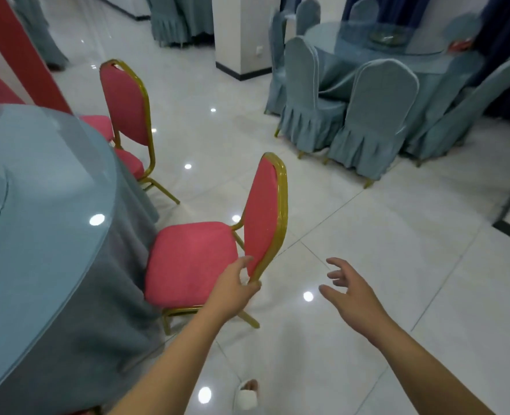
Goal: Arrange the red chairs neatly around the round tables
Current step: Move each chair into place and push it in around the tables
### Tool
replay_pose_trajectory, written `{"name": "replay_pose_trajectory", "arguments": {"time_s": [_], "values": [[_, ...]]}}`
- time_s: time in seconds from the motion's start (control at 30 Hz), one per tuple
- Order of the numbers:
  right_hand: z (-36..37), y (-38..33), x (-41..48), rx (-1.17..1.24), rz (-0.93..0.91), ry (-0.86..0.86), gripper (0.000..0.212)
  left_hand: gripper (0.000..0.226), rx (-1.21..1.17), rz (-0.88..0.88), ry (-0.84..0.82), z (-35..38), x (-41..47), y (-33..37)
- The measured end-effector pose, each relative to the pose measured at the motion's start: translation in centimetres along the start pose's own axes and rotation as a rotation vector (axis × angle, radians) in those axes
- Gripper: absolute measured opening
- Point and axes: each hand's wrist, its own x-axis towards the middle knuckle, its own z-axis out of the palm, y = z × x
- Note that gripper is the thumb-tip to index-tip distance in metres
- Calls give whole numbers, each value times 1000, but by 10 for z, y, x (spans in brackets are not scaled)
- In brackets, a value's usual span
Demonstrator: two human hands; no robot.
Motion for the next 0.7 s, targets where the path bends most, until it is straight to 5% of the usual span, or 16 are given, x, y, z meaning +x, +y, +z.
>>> {"name": "replay_pose_trajectory", "arguments": {"time_s": [0.23, 0.47, 0.7], "values": [[-27, -20, 93, 30, -18, 43, 52, 104, 15, -119, 44, 30, 137, 65], [-51, -22, 235, -74, -160, -130, 54, 85, 192, -234, 226, 86, 210, 72], [-64, -58, 363, -330, -517, -542, 73, 80, 154, -428, 421, 105, 206, 85]]}}
